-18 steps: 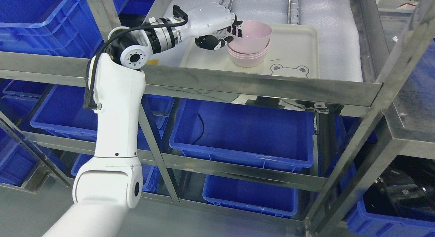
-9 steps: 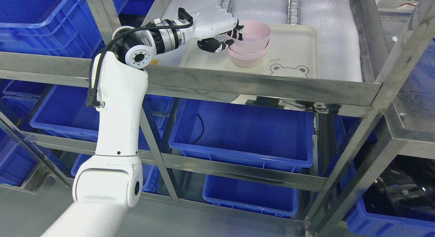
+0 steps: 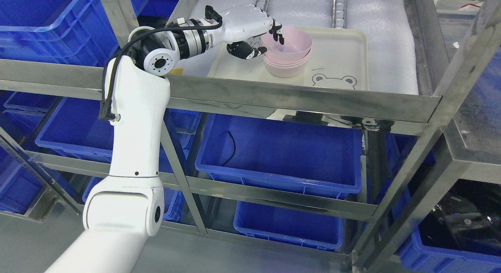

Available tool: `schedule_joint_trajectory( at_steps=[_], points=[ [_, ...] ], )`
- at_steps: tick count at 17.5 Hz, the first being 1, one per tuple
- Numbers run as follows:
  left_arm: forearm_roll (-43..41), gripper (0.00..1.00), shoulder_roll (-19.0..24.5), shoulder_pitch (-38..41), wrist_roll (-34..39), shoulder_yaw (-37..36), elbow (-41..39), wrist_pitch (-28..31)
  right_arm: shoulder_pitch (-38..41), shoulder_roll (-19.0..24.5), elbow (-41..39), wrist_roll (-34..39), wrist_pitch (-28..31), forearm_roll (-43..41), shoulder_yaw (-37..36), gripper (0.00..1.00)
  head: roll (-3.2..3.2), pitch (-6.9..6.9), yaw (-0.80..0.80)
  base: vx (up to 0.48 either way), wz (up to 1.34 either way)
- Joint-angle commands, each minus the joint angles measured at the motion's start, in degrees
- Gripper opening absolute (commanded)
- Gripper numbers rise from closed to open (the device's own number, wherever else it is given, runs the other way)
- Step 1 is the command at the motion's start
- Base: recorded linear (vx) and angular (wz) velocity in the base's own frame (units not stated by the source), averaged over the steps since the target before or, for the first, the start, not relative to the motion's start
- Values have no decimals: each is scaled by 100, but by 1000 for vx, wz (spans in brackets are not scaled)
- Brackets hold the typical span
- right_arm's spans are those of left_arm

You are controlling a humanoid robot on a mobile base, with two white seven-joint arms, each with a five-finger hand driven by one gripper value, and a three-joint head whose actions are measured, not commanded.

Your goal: Stack pink IKEA bowl on shelf middle layer

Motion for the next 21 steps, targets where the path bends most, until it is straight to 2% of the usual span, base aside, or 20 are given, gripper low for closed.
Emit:
schedule_joint_trajectory(
  at_steps=[1, 3, 8, 11, 15, 17, 21],
  points=[
    [170, 66, 100, 15, 4, -94, 46, 0, 0, -100, -100, 2, 5, -4, 26, 100, 0, 0, 0, 0, 0],
    [1062, 74, 100, 14, 4, -146, 20, 0, 0, -100, -100, 2, 5, 4, 18, 100, 0, 0, 0, 0, 0],
    [3856, 78, 100, 14, 153, -286, -102, 0, 0, -100, -100, 2, 5, -4, 26, 100, 0, 0, 0, 0, 0],
    [5518, 79, 100, 539, 557, -1241, -821, 139, 0, -100, -100, 2, 5, -4, 26, 100, 0, 0, 0, 0, 0],
    [5682, 79, 100, 1787, 594, -2902, -1780, 124, 0, -100, -100, 2, 5, 4, 26, 100, 0, 0, 0, 0, 0],
    [5507, 79, 100, 2375, 532, -3265, -1878, 0, 0, -100, -100, 2, 5, 4, 26, 100, 0, 0, 0, 0, 0],
    [4935, 79, 100, 3615, 514, -3232, -1887, 0, 0, -100, -100, 2, 5, -4, 26, 100, 0, 0, 0, 0, 0]
  ],
)
